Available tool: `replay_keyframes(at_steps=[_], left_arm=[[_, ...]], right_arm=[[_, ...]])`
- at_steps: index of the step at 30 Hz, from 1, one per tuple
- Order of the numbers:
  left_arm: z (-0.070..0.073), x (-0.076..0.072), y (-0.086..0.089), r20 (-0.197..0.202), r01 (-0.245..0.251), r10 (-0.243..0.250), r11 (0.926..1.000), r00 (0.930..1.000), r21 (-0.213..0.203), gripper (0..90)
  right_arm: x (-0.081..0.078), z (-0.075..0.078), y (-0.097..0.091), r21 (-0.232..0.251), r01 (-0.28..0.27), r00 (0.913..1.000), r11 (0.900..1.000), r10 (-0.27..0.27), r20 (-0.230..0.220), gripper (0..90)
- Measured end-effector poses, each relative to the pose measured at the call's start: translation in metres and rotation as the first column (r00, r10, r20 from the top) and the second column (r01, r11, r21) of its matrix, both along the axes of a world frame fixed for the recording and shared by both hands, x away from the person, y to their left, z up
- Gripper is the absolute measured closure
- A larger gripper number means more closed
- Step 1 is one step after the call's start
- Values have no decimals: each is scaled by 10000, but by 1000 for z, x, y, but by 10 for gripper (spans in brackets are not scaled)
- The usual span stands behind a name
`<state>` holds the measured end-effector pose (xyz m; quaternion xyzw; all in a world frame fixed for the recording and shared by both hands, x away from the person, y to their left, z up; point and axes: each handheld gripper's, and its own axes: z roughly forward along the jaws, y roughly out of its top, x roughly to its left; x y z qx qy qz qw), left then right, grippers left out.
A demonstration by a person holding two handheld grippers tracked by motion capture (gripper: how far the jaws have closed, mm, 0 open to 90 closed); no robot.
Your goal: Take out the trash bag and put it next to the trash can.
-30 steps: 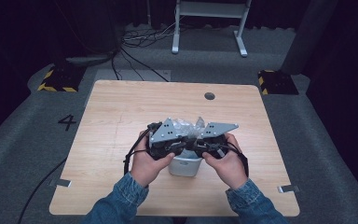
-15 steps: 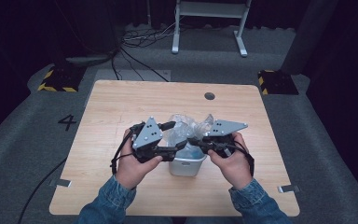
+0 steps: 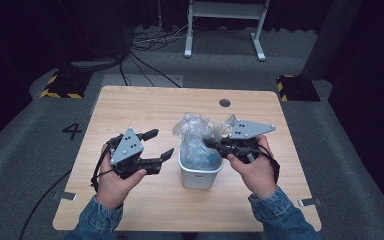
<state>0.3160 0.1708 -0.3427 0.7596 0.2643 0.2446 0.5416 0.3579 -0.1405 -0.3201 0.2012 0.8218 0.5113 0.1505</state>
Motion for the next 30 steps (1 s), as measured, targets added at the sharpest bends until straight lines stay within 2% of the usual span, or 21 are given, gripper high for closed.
replay_keyframes(at_steps=[4, 9, 11, 13, 14, 19, 21, 22, 24, 28, 30], left_arm=[[-9, -3, 12, -219, -266, 275, 9988, 9994, 413, 286], [-20, -5, 22, -388, -591, 616, 9963, 9973, 631, 297], [-21, -5, 25, -551, -664, 719, 9932, 9959, 953, 292], [-24, -6, 30, -484, -710, 751, 9941, 9960, 819, 291], [-25, -6, 31, -621, -708, 757, 9945, 9952, 775, 291], [-34, -6, 42, -971, -811, 906, 9919, 9911, 974, 286], [-36, -6, 46, -1187, -855, 1012, 9878, 9878, 1304, 276], [-37, -6, 48, -1161, -883, 1047, 9864, 9877, 1383, 269], [-40, -5, 51, -1222, -857, 1012, 9883, 9873, 1266, 268], [-49, -4, 59, -1488, -1065, 1242, 9868, 9810, 1221, 264], [-51, -3, 63, -1491, -1183, 1406, 9817, 9788, 1490, 260]], right_arm=[[-1, 11, -2, 132, -8, 9997, 9999, 5, 234, 896], [-1, 25, -5, 239, 29, 9985, 9997, -42, 550, 895], [-2, 30, -7, 249, 60, 9979, 9997, -76, 642, 895], [-2, 35, -8, 267, 100, 9969, 9996, -121, 778, 895], [-2, 37, -9, 311, 113, 9965, 9995, -138, 828, 895], [-4, 49, -15, 315, 250, 9937, 9992, -283, 1084, 894], [-4, 53, -18, 313, 340, 9925, 9989, -374, 1163, 894], [-5, 55, -19, 311, 375, 9918, 9988, -410, 1210, 894], [-5, 60, -22, 295, 425, 9909, 9987, -459, 1266, 893], [-6, 70, -25, 52, 614, 9864, 9981, -615, 1522, 893], [-5, 74, -30, -58, 791, 9831, 9968, -771, 1661, 892]])
